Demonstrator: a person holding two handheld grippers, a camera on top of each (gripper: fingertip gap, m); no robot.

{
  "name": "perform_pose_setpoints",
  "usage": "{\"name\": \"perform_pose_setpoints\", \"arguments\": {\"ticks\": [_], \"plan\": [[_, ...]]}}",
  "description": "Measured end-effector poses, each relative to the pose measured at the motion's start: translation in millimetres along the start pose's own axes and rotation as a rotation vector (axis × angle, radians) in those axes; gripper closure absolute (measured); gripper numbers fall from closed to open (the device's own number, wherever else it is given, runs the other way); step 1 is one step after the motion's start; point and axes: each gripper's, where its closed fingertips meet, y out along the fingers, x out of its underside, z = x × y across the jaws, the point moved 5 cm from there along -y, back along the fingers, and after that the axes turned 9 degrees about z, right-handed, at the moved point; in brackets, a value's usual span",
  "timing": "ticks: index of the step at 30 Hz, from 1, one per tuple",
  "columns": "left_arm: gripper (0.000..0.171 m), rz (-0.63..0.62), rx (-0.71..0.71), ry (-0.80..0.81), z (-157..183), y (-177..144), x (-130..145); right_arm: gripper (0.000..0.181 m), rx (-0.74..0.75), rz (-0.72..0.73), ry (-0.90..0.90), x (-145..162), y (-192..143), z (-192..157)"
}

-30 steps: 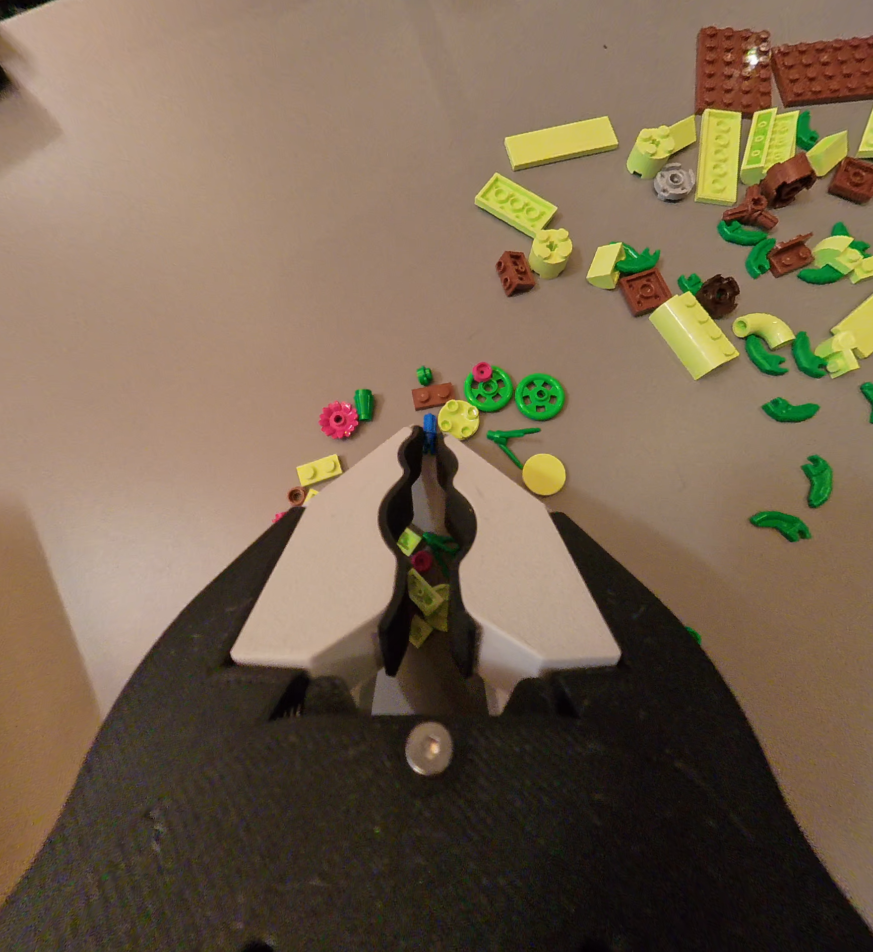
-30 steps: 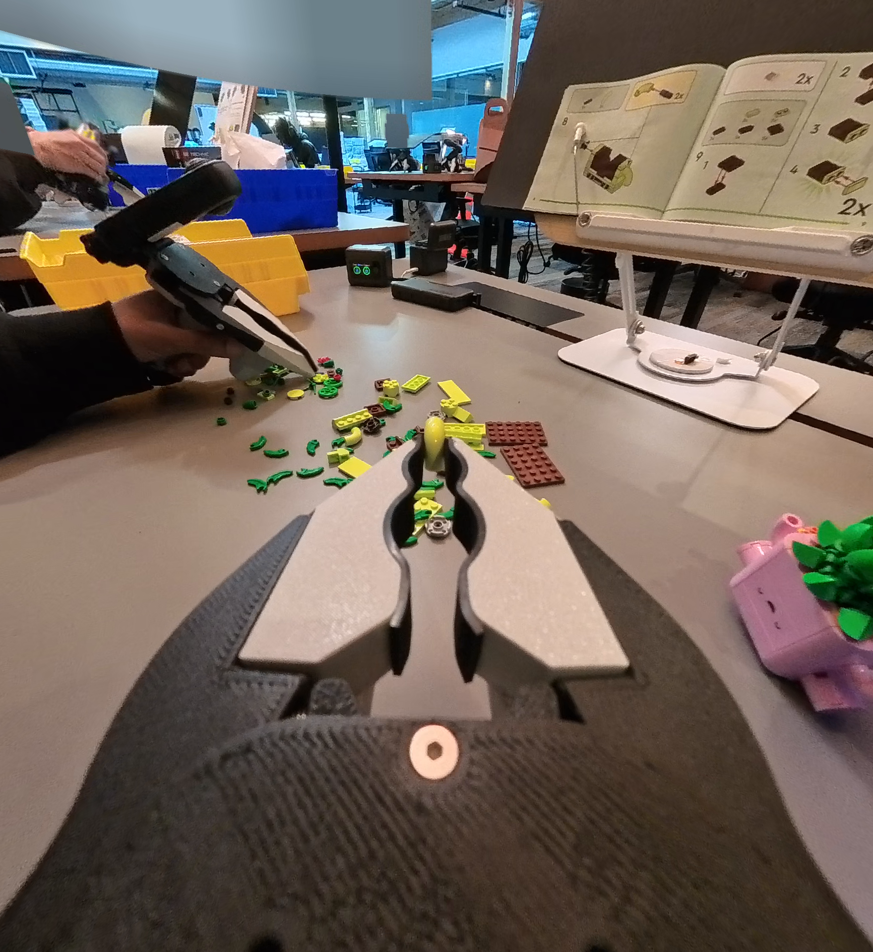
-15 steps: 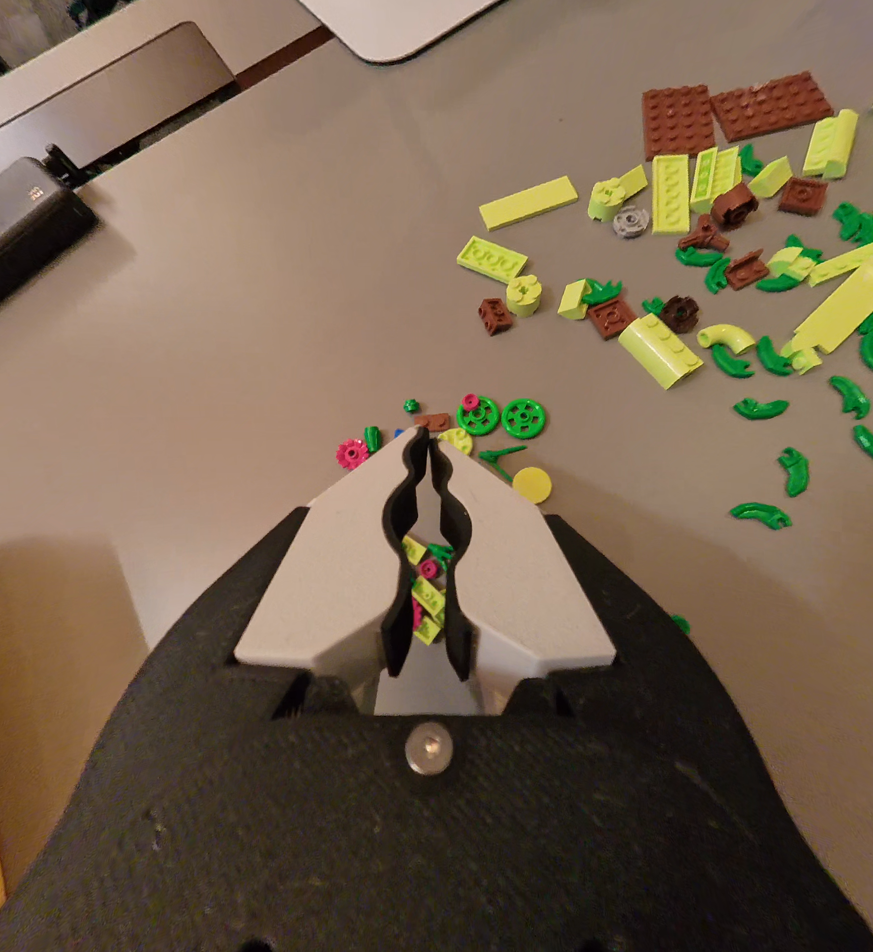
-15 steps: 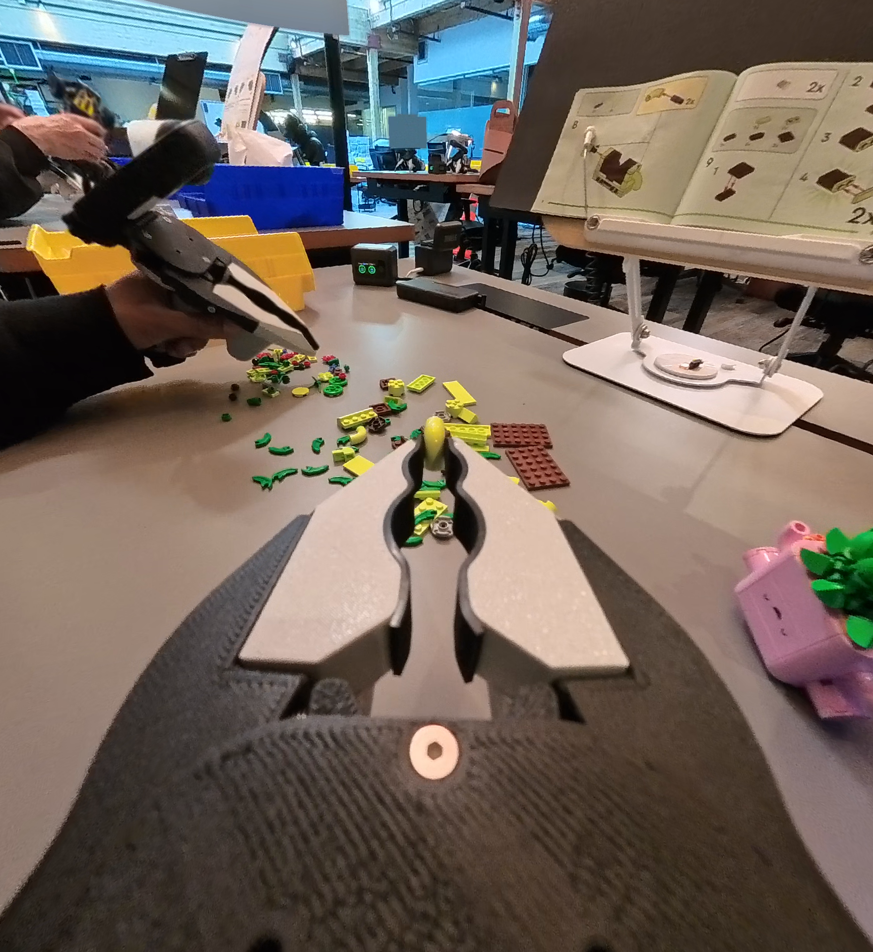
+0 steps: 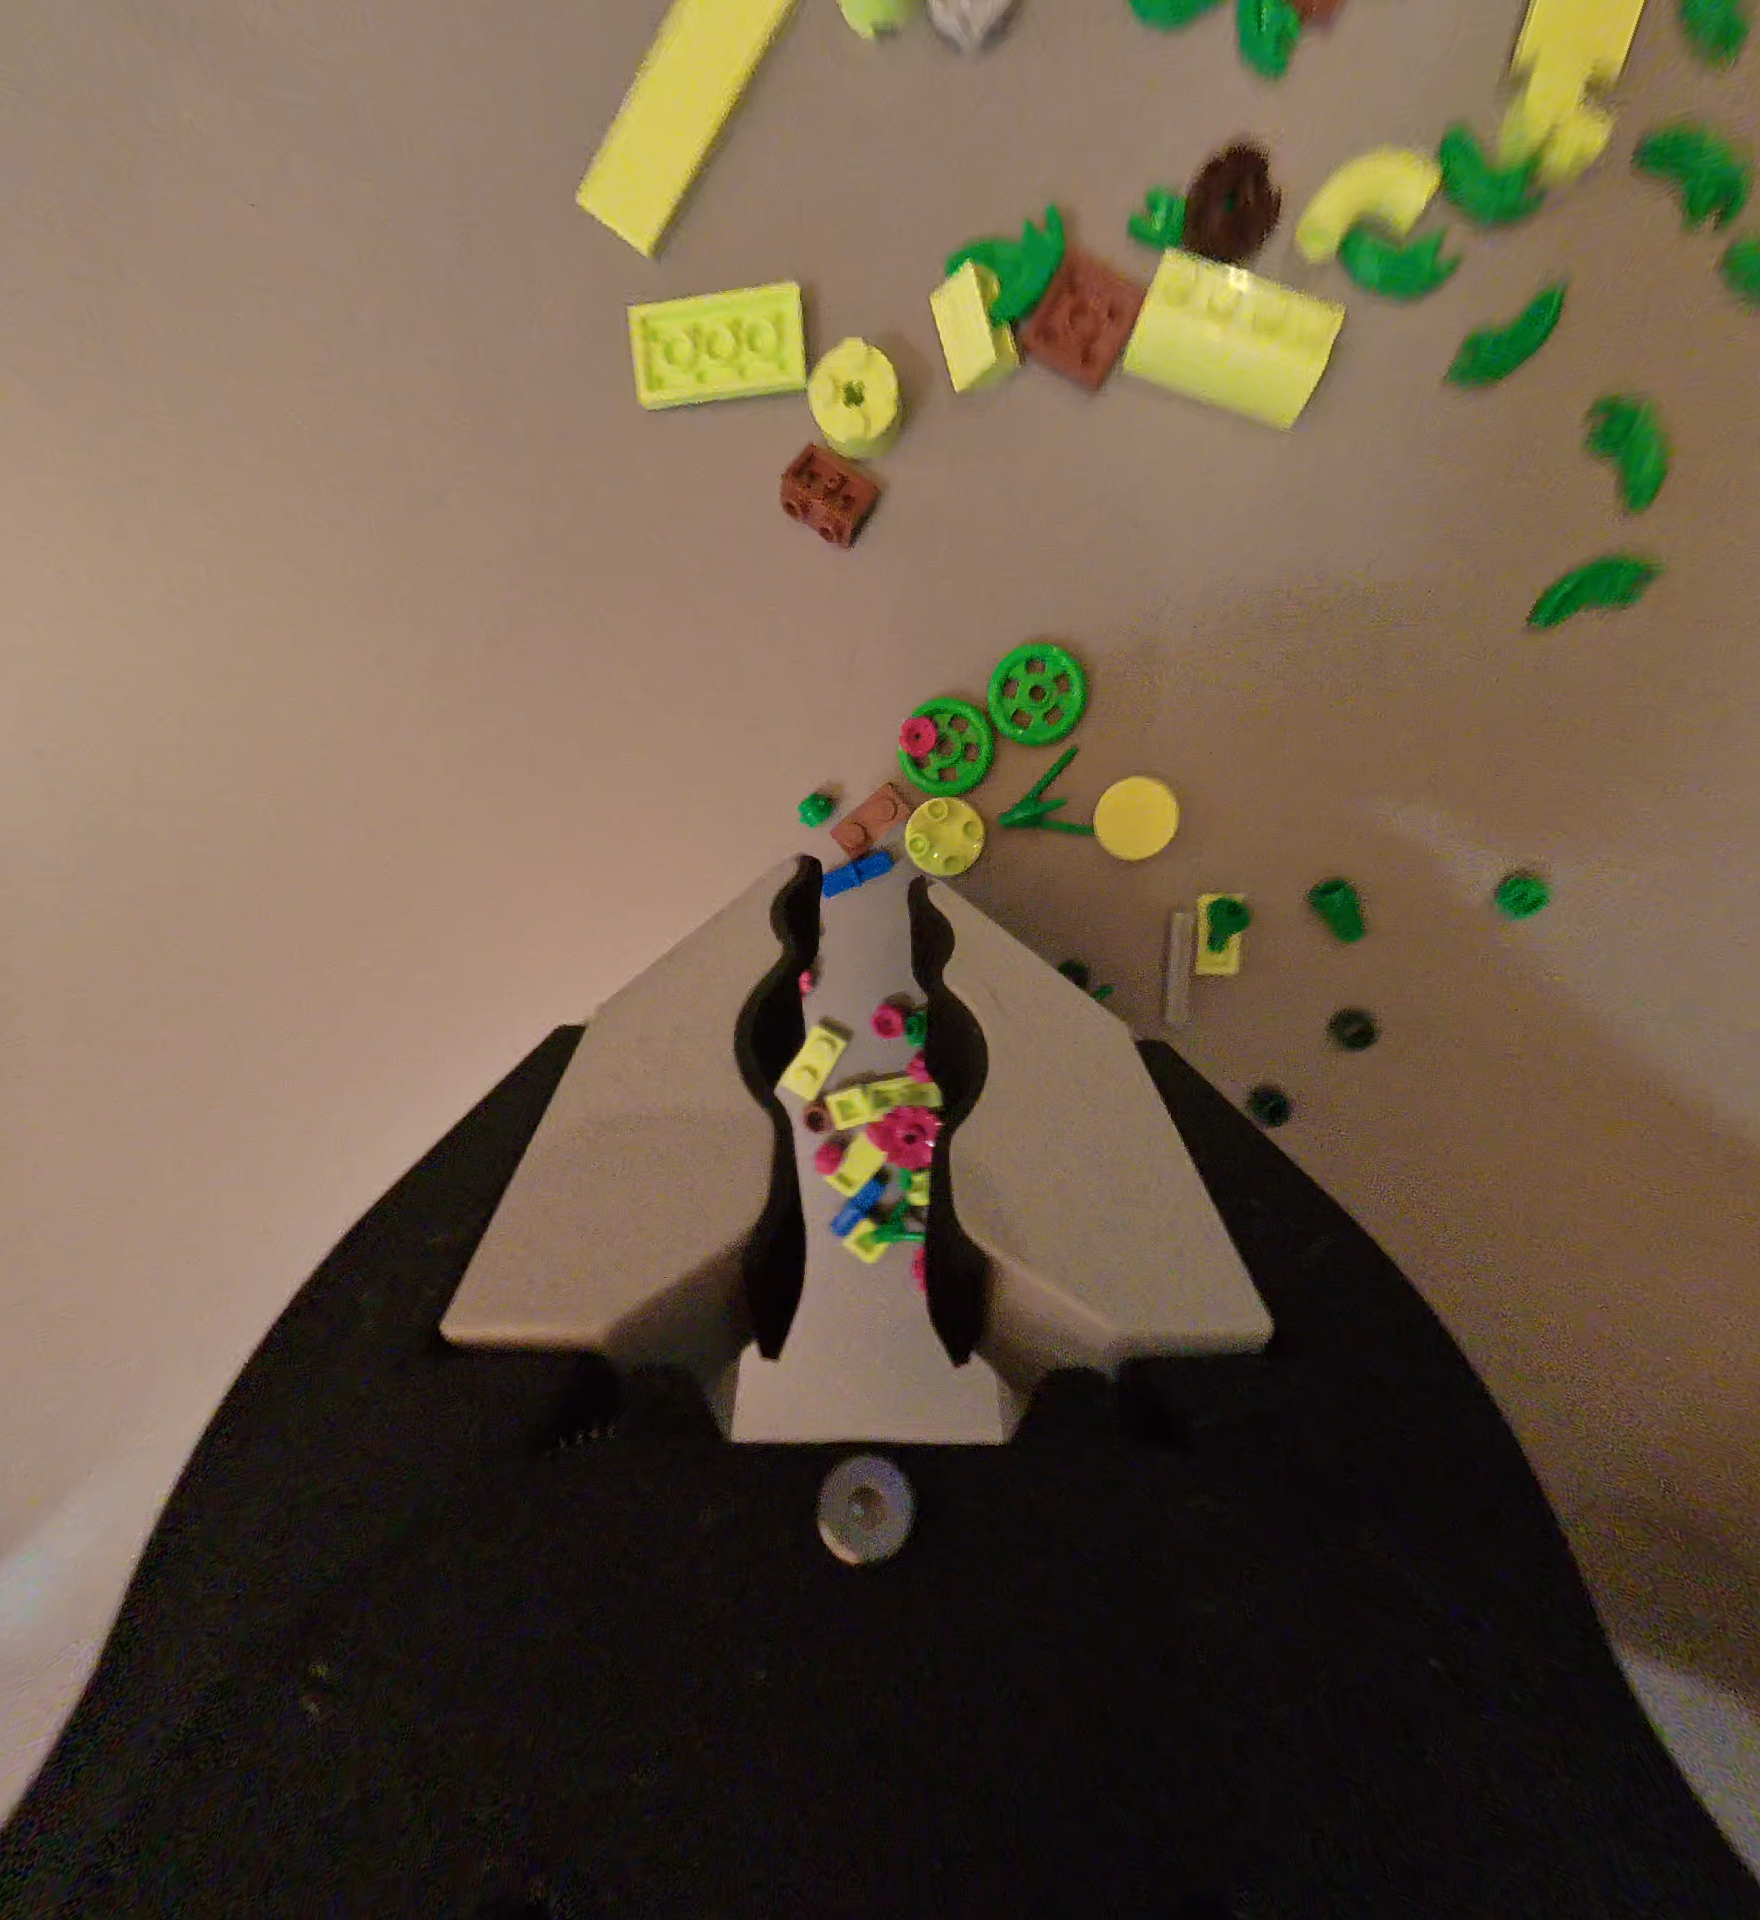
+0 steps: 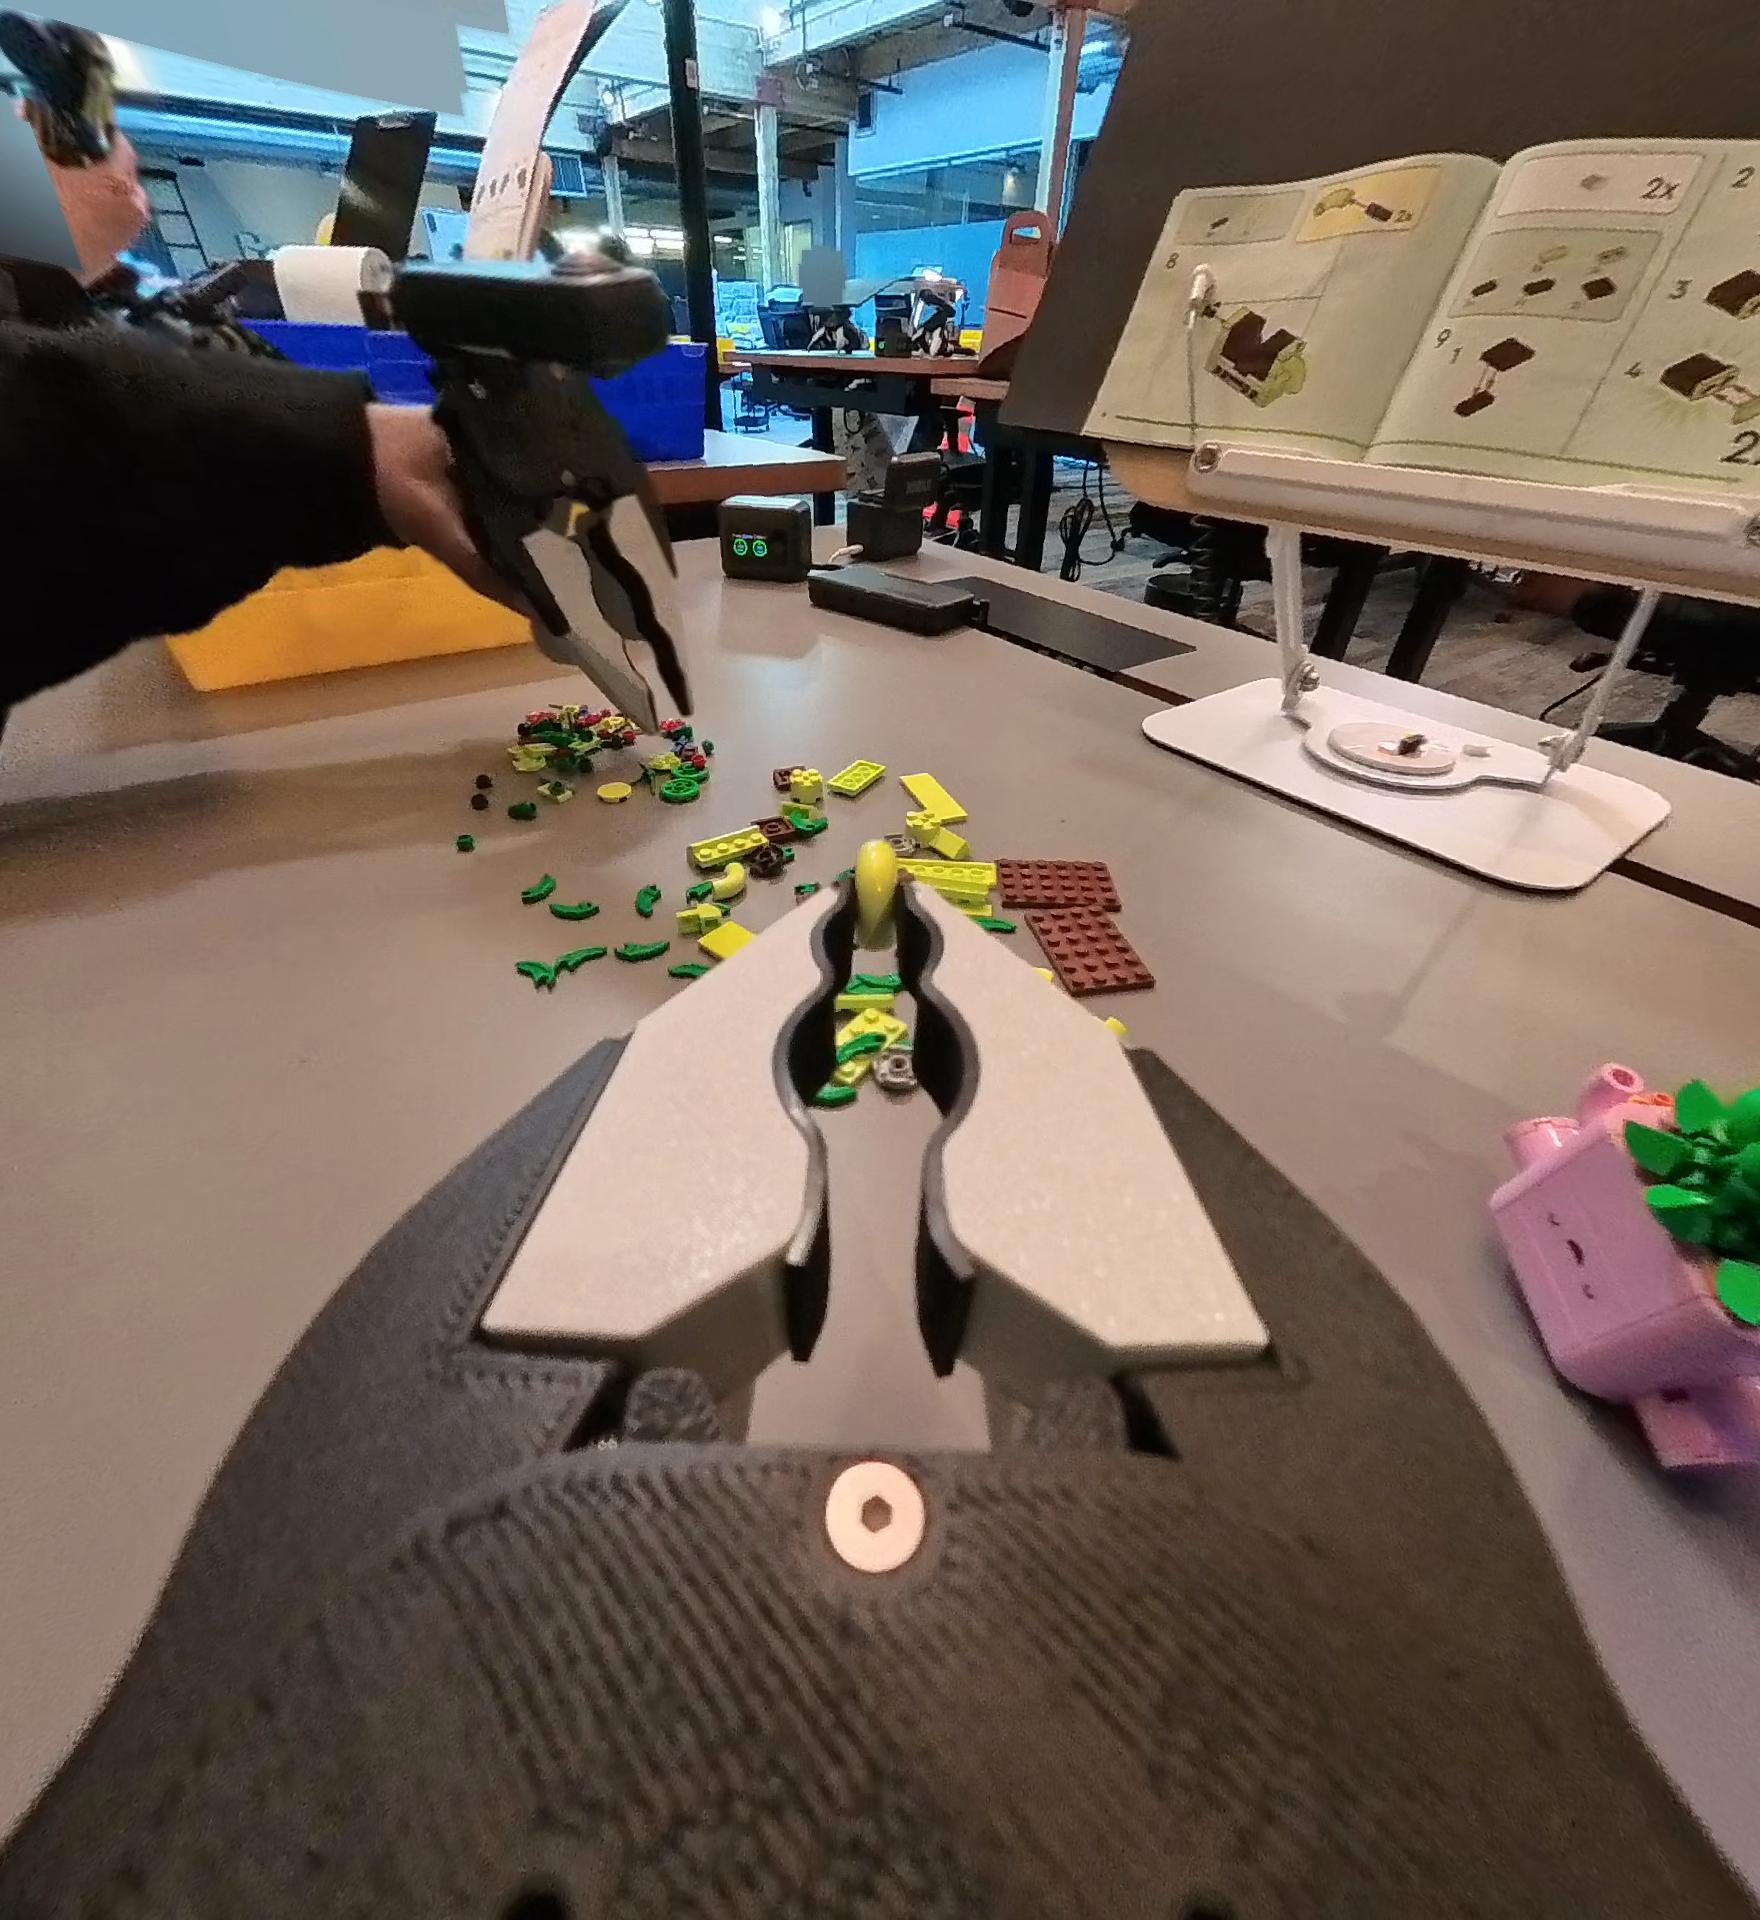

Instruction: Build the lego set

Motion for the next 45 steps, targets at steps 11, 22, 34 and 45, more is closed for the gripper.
{"name": "perform_pose_setpoints", "arguments": {"ticks": [11,22,34,45], "plan": [[0.156,-0.209,0.116,0.438,-13,10,0,0.176,-0.061,-0.026,-0.09,3,4,-15],[0.168,-0.224,0.144,0.447,-3,11,7,0.176,-0.043,-0.018,-0.08,2,2,-11],[0.17,-0.12,0.142,0.293,-6,12,6,0.176,-0.043,-0.02,-0.084,2,2,-11],[0.17,0.264,0.051,0.064,38,-30,-61,0.176,-0.148,0.115,-0.001,-24,-6,-22]]}}
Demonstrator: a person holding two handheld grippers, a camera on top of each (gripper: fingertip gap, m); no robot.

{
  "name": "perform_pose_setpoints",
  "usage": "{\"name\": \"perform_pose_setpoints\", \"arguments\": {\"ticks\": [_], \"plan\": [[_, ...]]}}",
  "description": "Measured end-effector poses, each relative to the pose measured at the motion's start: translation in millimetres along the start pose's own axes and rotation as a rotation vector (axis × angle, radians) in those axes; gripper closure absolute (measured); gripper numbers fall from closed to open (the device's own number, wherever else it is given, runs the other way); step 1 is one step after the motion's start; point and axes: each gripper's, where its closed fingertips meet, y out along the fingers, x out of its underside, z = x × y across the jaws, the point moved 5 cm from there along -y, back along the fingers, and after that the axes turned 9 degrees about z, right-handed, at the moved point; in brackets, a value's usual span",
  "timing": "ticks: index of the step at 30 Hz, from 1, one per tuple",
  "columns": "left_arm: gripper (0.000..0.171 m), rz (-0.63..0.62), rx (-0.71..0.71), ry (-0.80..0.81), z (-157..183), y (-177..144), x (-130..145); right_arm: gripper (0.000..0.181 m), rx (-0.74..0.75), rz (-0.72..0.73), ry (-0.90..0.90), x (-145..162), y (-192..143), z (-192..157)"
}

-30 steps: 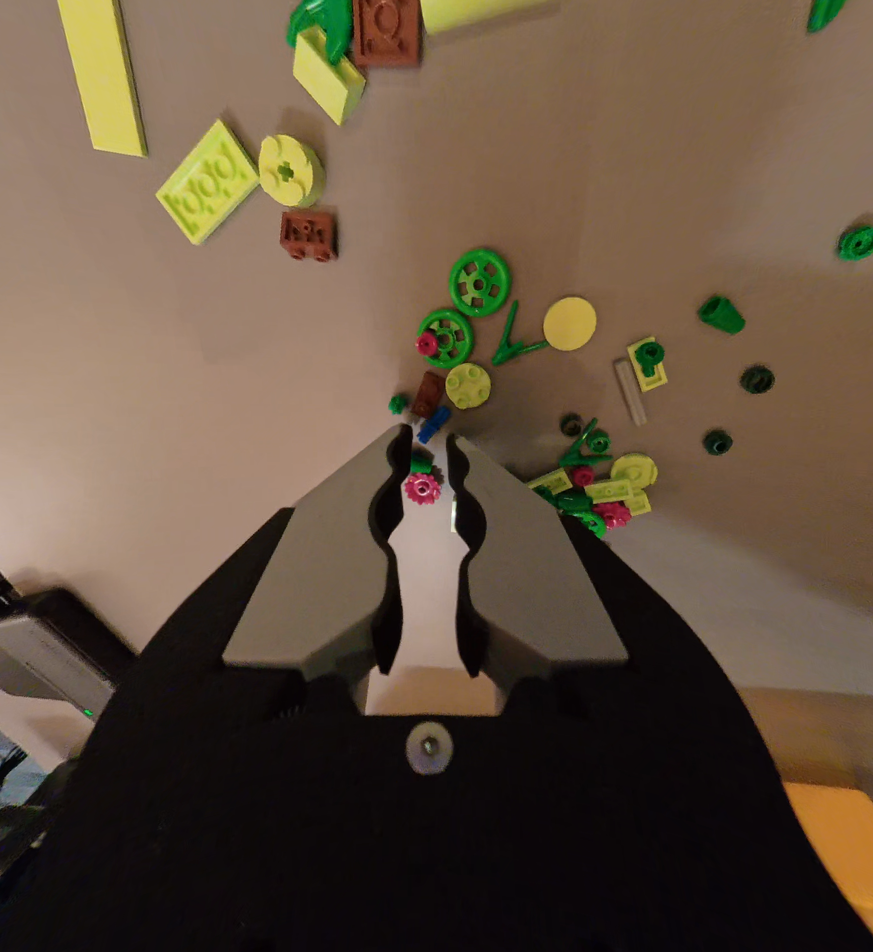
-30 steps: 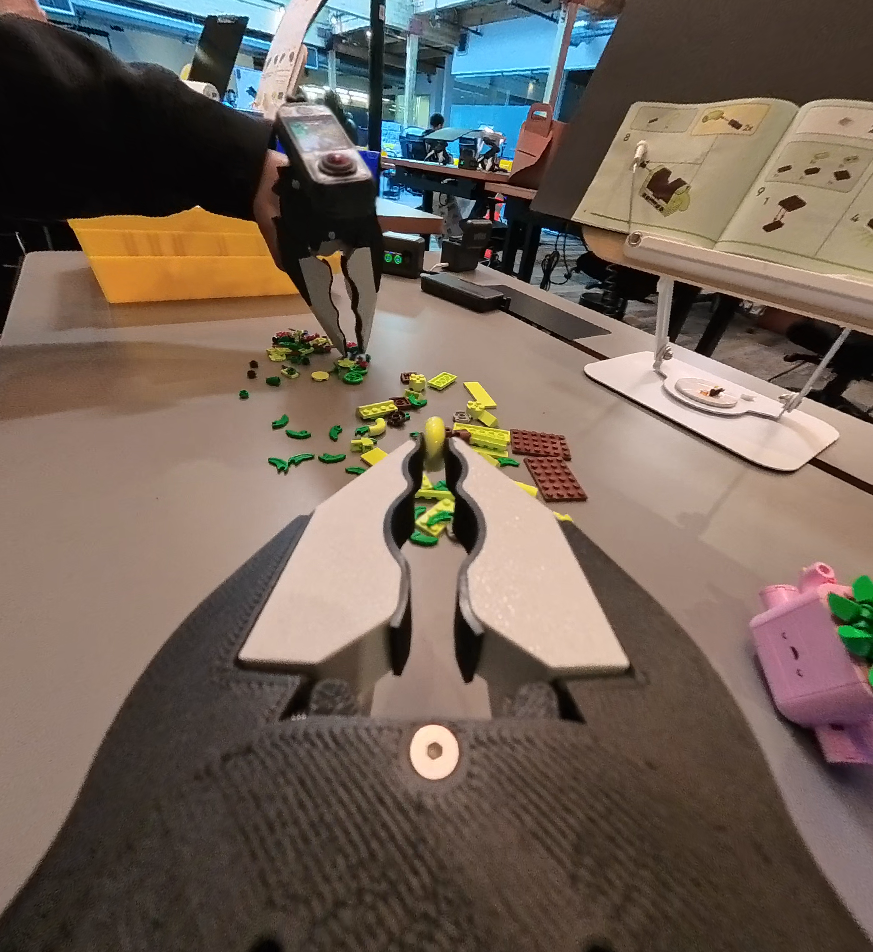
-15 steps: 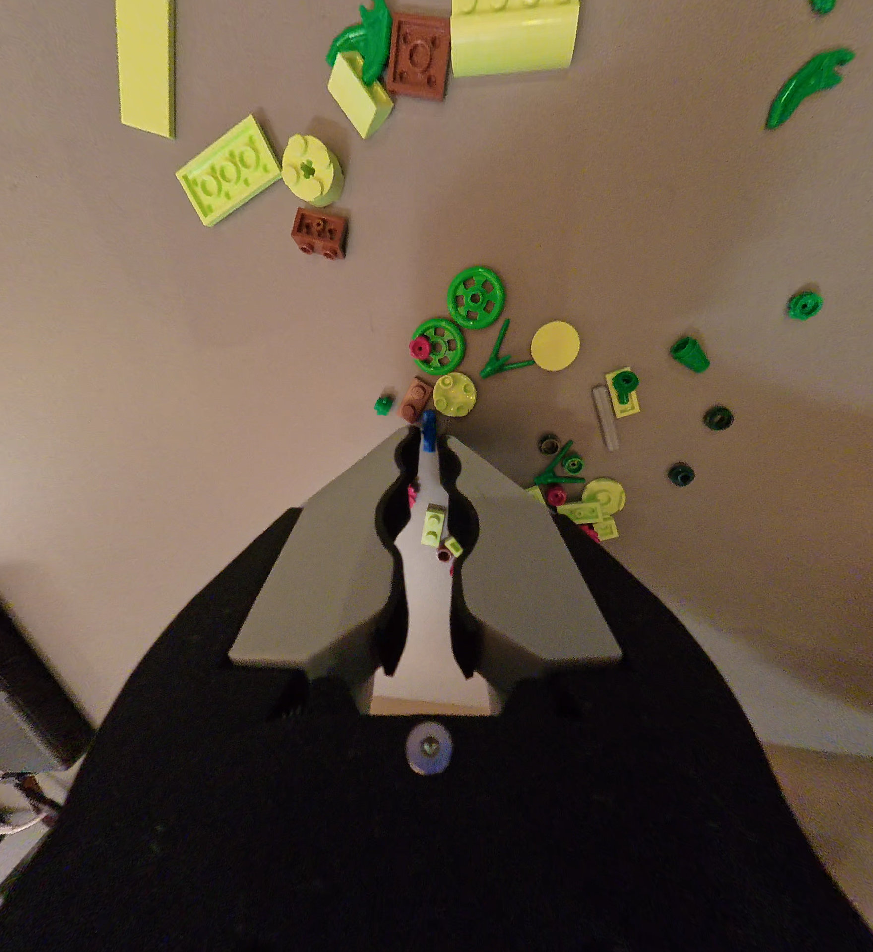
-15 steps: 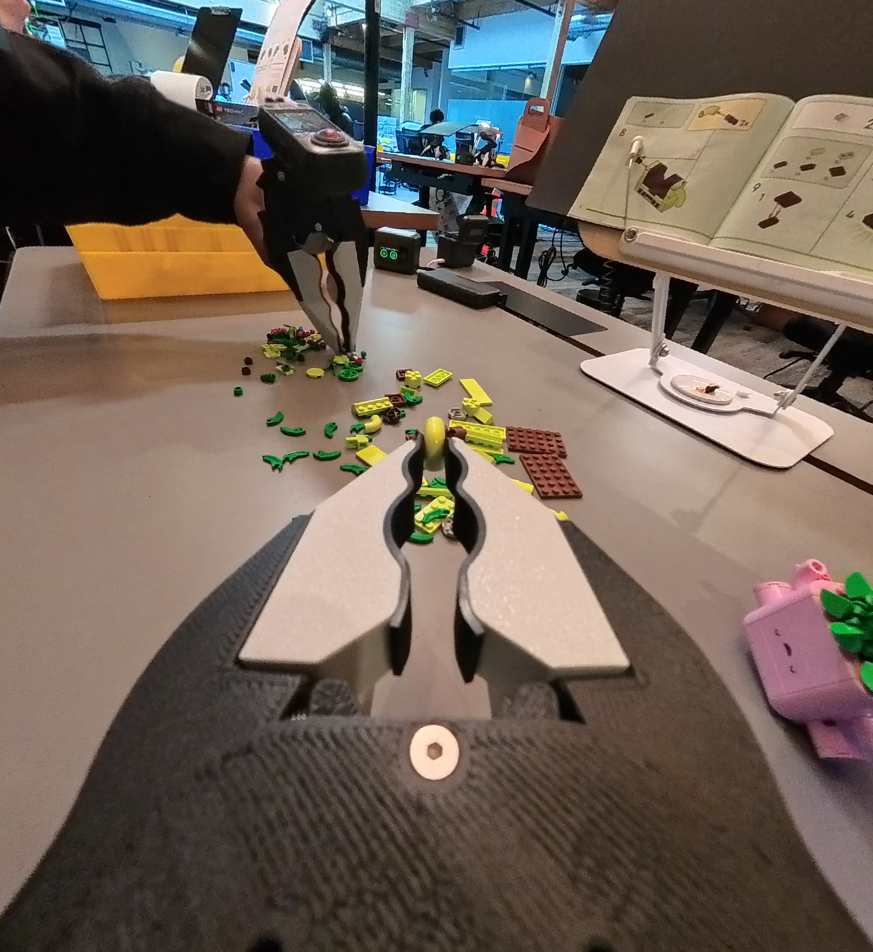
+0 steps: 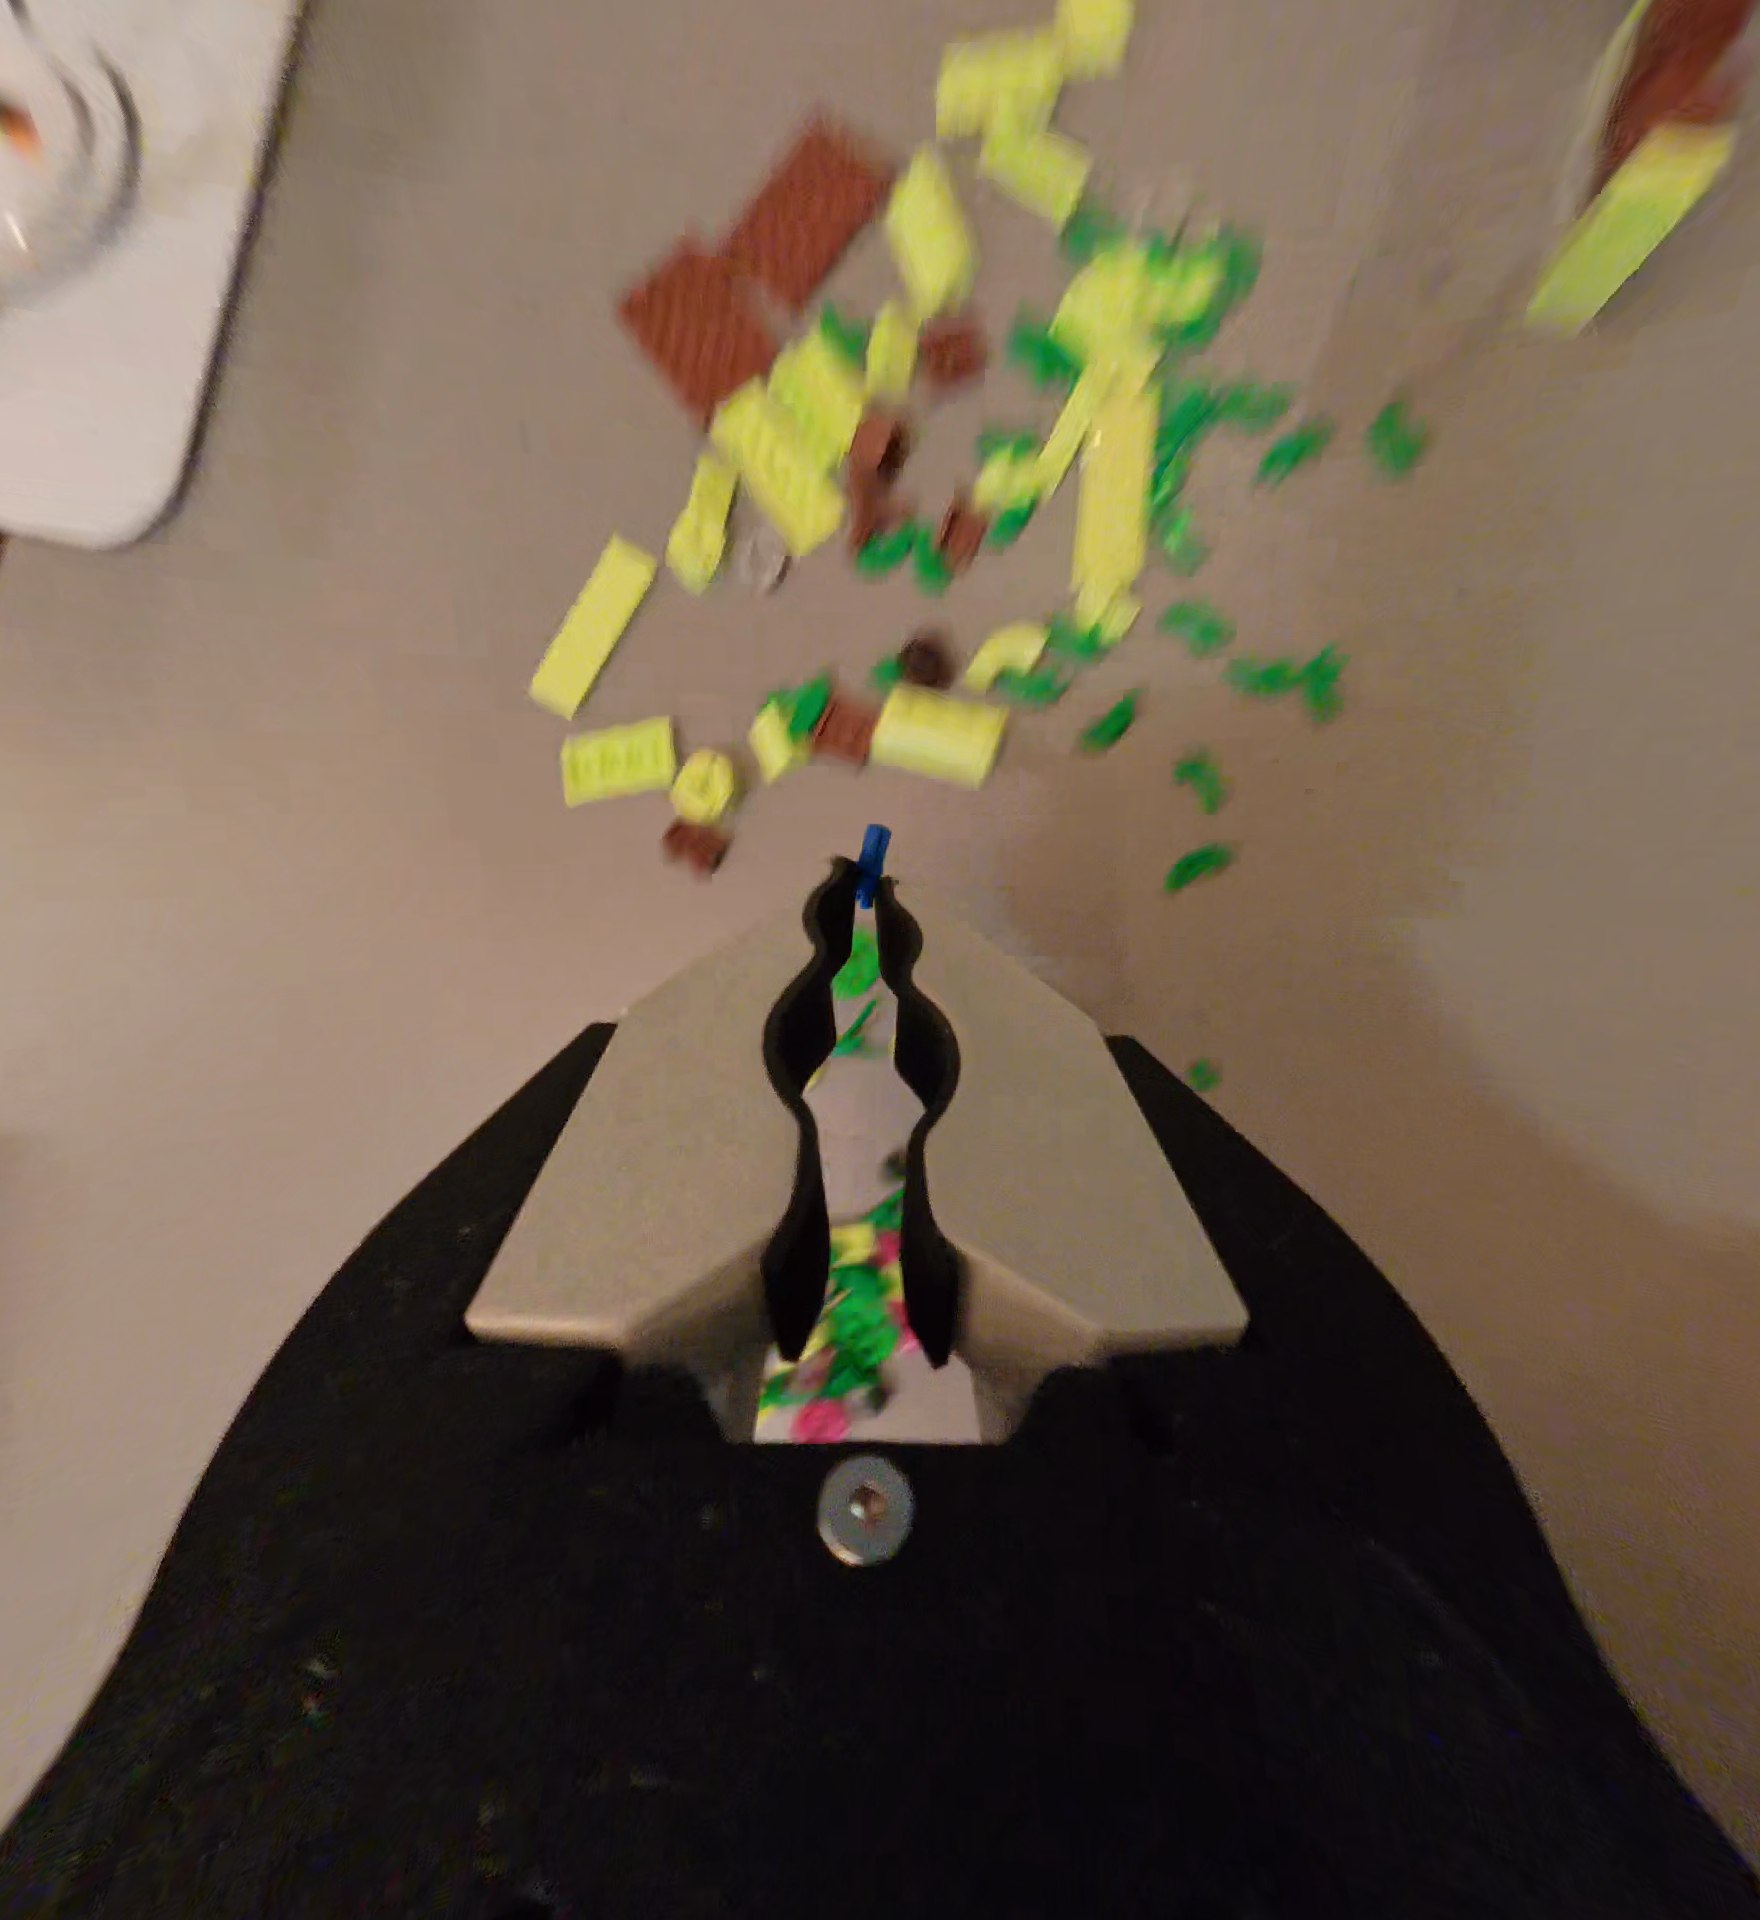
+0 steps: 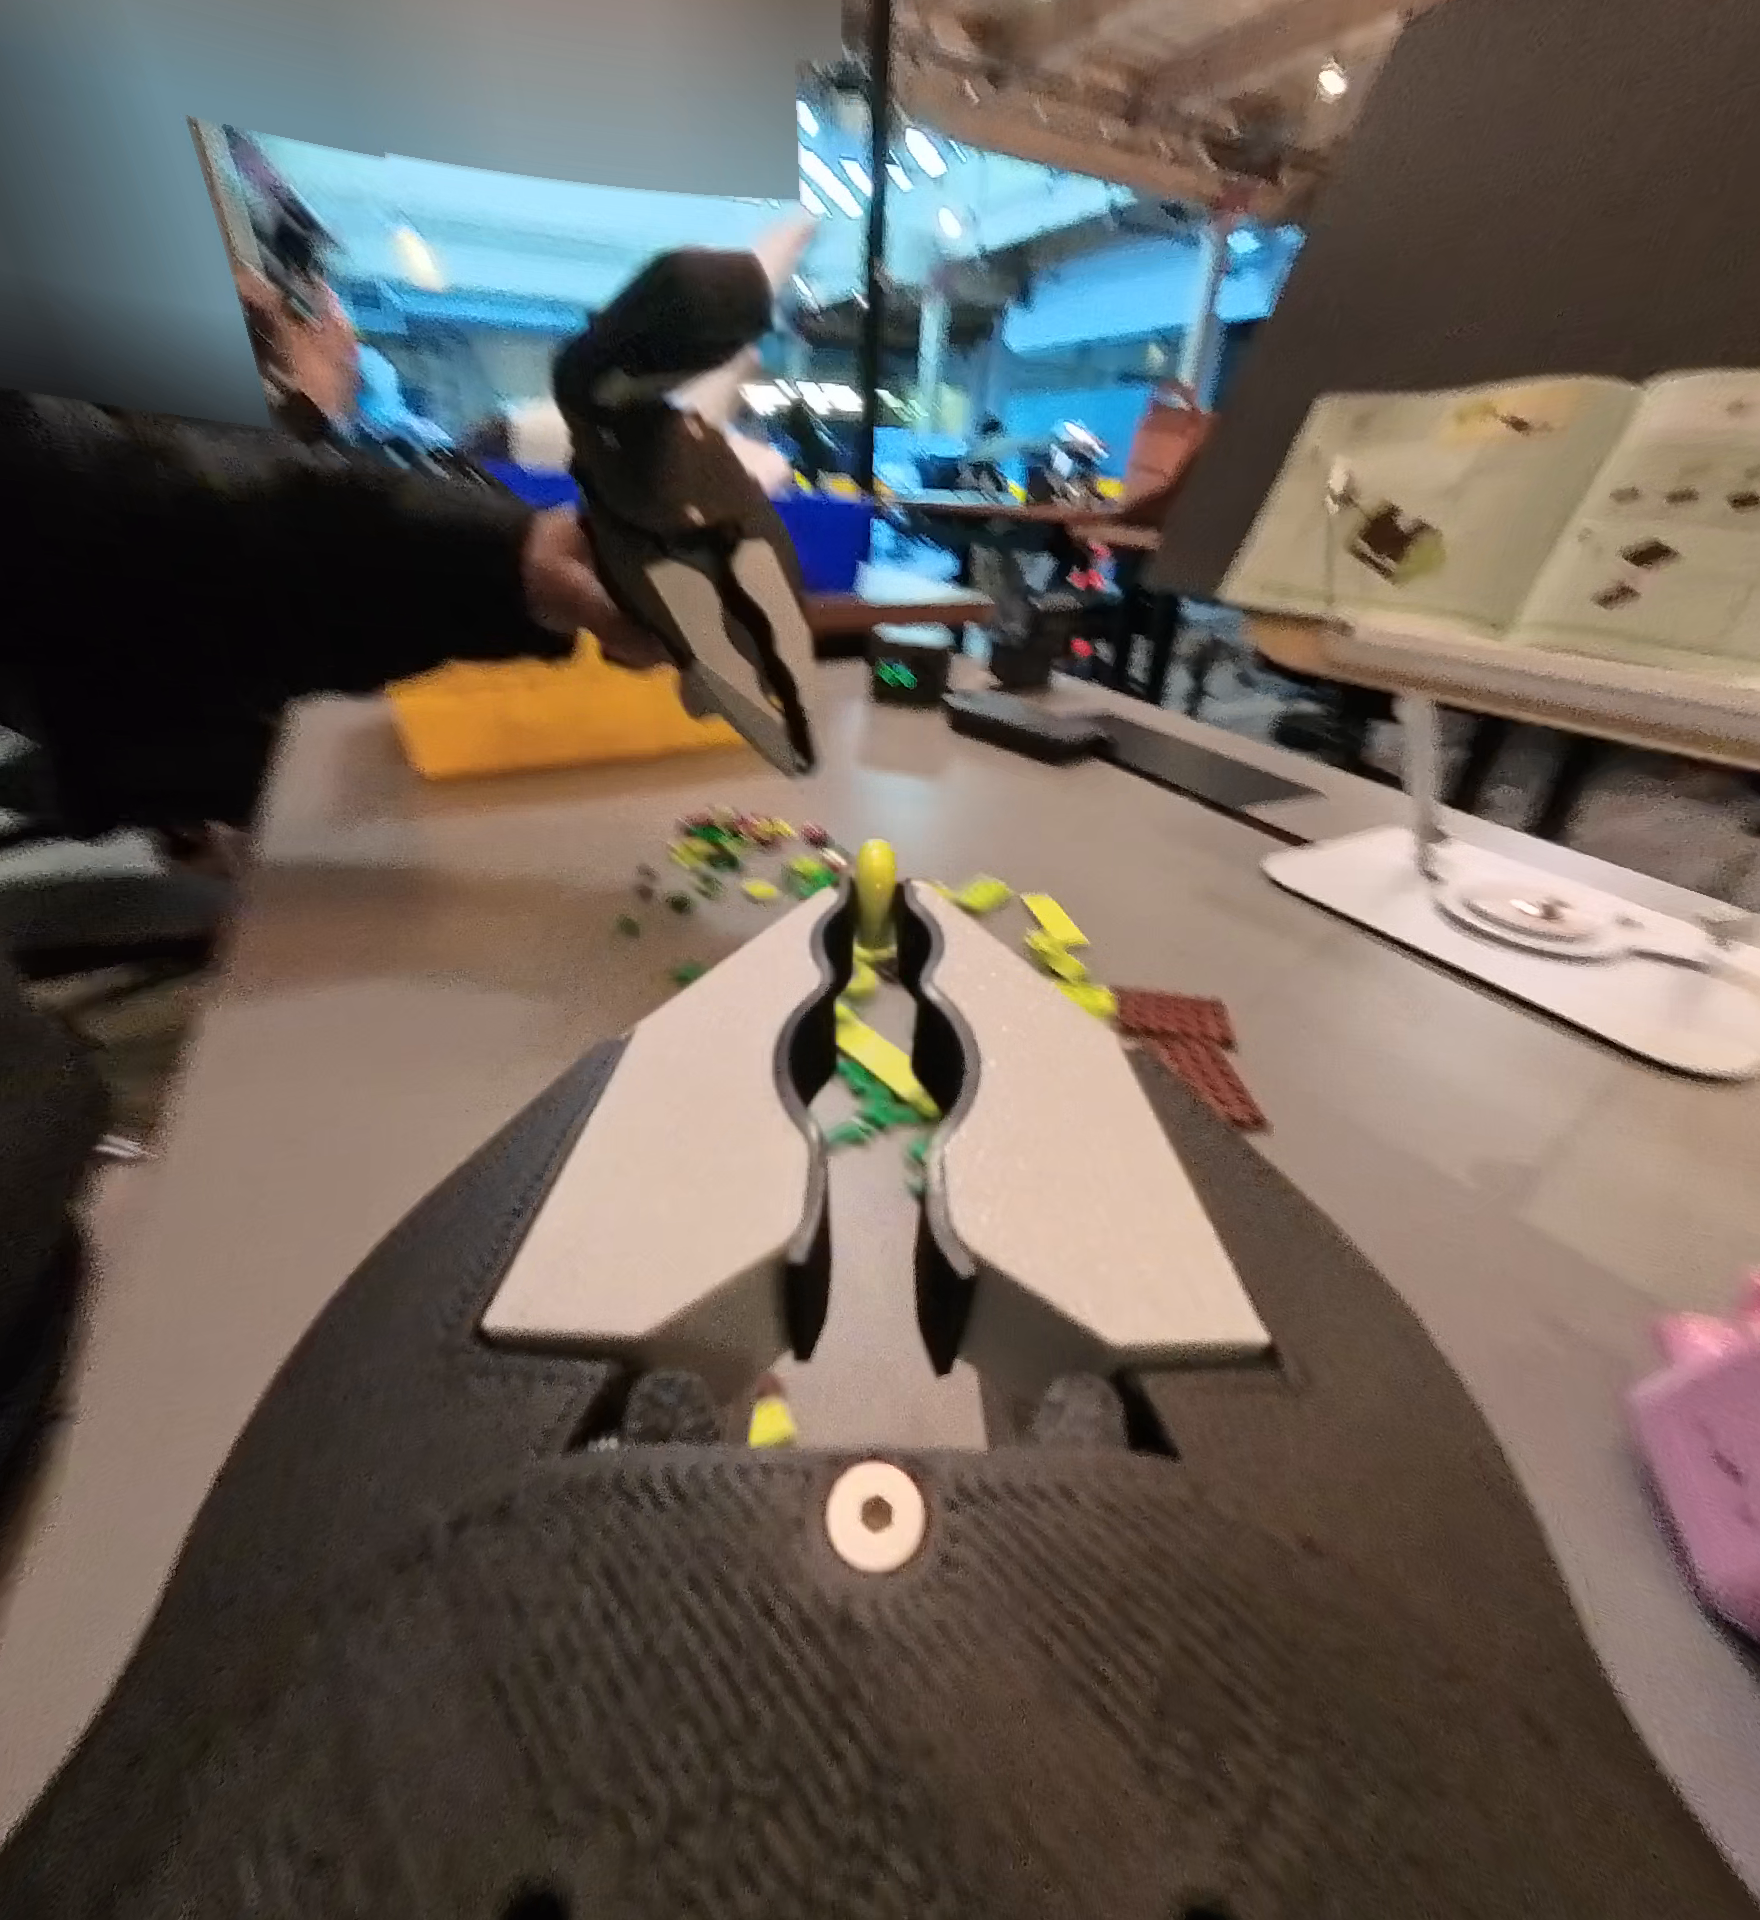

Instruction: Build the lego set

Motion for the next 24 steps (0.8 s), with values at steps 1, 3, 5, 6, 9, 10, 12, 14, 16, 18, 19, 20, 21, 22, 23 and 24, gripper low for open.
{"name": "perform_pose_setpoints", "arguments": {"ticks": [1,3,5,6,9,10,12,14,16,18,19,20,21,22,23,24], "plan": [[0.17,0.061,-0.006,-0.02,15,-3,-18,0.176,-0.055,0.052,0.058,-11,-1,-7],[0.171,0.168,-0.022,-0.033,45,-7,-52,0.176,-0.193,0.187,0.267,-34,-5,-20],[0.171,0.241,-0.025,-0.025,73,-9,-79,0.177,-0.301,0.313,0.477,-51,-12,-24],[0.171,0.27,-0.012,-0.018,86,-9,-91,0.177,-0.326,0.367,0.549,-56,-16,-23],[0.171,0.307,0.007,0.042,117,-7,-119,0.177,-0.4,0.468,0.707,-65,-26,-21],[0.171,0.309,0.007,0.063,124,-6,-127,0.177,-0.41,0.473,0.723,-65,-28,-22],[0.17,0.317,0.02,0.094,137,-6,-140,0.177,-0.441,0.489,0.749,-68,-31,-25],[0.171,0.332,0.028,0.116,148,-8,-153,0.177,-0.475,0.527,0.781,-74,-35,-26],[0.17,0.348,0.03,0.117,154,-9,-163,0.177,-0.516,0.557,0.81,-79,-38,-28],[0.17,0.425,0.046,0.074,160,-14,-177,0.177,-0.579,0.603,0.847,-84,-42,-30],[0.171,0.481,0.067,0.041,163,-18,-184,0.176,-0.604,0.628,0.863,-86,-44,-31],[0.171,0.536,0.091,0.009,166,-22,-192,0.176,-0.629,0.647,0.874,-88,-46,-32],[0.171,0.582,0.111,-0.02,168,-25,-197,0.176,-0.656,0.664,0.882,-90,-47,-33],[0.171,0.62,0.131,-0.05,170,-27,-202,0.176,-0.68,0.678,0.889,-92,-49,-35],[0.171,0.65,0.162,-0.077,172,-28,-206,0.176,-0.701,0.69,0.89,-94,-50,-37],[0.171,0.67,0.195,-0.104,174,-28,-209,0.176,-0.719,0.698,0.887,-96,-52,-39]]}}
